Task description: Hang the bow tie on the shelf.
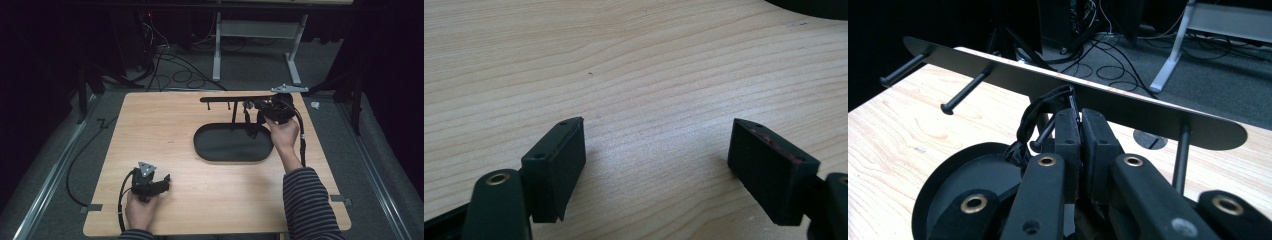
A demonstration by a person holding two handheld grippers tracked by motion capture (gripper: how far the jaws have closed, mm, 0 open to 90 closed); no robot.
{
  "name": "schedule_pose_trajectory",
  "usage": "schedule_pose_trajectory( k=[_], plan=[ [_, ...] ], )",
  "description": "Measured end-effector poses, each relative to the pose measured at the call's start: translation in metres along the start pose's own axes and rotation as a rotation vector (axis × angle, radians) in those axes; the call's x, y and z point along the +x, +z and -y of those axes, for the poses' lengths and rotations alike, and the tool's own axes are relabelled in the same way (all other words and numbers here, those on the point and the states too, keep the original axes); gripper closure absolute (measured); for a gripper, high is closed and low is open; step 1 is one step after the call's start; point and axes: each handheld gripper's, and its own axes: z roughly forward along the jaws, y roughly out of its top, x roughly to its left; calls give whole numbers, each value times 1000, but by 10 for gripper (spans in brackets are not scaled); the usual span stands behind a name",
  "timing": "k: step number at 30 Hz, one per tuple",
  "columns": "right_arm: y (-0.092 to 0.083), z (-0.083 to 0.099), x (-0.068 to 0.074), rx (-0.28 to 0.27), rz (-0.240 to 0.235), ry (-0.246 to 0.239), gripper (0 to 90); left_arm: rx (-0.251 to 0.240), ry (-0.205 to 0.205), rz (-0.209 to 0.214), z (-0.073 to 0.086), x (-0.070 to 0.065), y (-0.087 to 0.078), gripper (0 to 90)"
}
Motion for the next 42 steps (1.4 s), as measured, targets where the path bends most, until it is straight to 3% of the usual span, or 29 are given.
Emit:
schedule_pose_trajectory(
  k=[24,31,42],
  plan=[
    [8,4,0,40,-22,11,819,0,1,0,0,0,0,235],
    [4,5,-1,28,-29,30,753,0,0,0,0,0,0,235],
    [-5,7,-3,14,-24,26,721,-1,-1,1,0,0,0,235]
  ],
)
